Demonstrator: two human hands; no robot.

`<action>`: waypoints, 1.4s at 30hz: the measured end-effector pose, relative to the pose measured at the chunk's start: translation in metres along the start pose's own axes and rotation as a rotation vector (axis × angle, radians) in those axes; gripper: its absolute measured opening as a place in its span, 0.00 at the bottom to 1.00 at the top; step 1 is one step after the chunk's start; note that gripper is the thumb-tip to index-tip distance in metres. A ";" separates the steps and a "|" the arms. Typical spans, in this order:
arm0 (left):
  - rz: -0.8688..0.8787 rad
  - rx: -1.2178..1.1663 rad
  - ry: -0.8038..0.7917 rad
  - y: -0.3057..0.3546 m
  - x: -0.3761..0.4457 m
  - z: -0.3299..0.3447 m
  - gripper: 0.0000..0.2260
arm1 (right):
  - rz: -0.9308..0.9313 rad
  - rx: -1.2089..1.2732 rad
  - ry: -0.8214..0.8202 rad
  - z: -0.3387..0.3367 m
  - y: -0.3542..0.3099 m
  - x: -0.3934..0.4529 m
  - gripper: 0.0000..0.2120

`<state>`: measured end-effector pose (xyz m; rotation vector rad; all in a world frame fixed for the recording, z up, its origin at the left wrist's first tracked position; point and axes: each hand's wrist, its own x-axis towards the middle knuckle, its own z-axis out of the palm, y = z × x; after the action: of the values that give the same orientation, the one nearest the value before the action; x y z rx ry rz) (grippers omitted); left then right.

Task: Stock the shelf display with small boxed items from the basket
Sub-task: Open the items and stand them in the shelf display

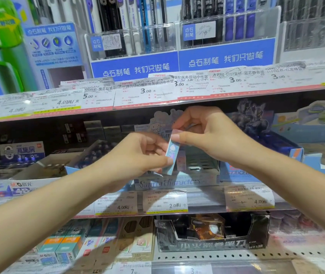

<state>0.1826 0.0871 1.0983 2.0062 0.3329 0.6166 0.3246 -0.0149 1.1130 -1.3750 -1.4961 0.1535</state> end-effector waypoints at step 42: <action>0.270 0.922 -0.337 -0.011 0.022 -0.015 0.34 | -0.006 -0.304 -0.062 -0.015 0.048 -0.016 0.05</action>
<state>0.1930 0.1140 1.1013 3.0252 0.1420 0.2766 0.3638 -0.0192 1.0775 -1.6182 -1.6238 -0.0377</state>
